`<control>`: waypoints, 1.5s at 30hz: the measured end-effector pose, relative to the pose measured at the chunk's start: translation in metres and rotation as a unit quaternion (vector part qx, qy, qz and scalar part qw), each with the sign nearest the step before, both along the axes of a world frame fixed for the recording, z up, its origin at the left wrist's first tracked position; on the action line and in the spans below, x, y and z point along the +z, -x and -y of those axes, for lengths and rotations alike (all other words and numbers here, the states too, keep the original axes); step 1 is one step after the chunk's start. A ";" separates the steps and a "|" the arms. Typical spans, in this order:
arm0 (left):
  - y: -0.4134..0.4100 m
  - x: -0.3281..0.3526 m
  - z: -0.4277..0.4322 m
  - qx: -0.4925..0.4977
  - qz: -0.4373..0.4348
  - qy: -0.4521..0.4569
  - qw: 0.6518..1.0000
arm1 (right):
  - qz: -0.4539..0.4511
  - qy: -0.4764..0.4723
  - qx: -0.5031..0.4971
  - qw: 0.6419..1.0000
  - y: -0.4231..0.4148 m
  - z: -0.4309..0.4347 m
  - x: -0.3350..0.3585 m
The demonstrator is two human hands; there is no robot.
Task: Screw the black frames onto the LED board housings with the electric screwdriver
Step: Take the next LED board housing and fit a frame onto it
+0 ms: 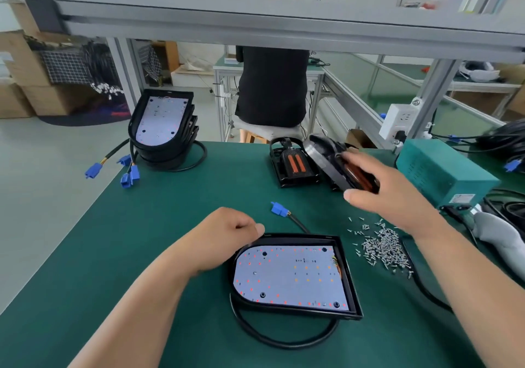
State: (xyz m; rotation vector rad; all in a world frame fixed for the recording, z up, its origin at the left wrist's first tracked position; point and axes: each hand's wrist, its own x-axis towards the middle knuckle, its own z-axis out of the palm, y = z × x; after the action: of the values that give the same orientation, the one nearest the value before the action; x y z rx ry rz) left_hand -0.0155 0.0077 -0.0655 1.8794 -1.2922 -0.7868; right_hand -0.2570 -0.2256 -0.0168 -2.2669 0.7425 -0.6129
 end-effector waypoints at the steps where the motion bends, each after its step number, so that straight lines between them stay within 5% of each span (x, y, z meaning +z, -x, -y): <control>1: -0.001 0.000 -0.001 -0.002 -0.021 -0.005 1.000 | -0.008 -0.008 0.043 0.999 0.009 -0.013 0.001; 7: 0.002 0.001 0.002 0.030 -0.155 -0.027 0.987 | -0.105 -0.006 0.261 0.960 0.039 -0.084 0.002; 16: 0.002 0.004 -0.001 0.002 -0.179 -0.040 0.983 | -0.222 0.037 0.344 0.912 0.020 -0.095 0.004; 36: 0.001 0.005 -0.006 -0.045 -0.134 -0.035 0.989 | -0.227 0.042 0.368 0.901 0.023 -0.078 0.010; 45: -0.001 0.001 -0.004 -0.049 -0.112 -0.027 0.992 | -0.152 0.028 0.311 0.938 0.028 -0.080 -0.016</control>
State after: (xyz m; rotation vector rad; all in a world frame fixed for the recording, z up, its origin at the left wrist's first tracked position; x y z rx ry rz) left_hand -0.0148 0.0112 -0.0648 1.7223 -1.2389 -1.0633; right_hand -0.2855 -0.1461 -0.0326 -2.4929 0.1077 0.0199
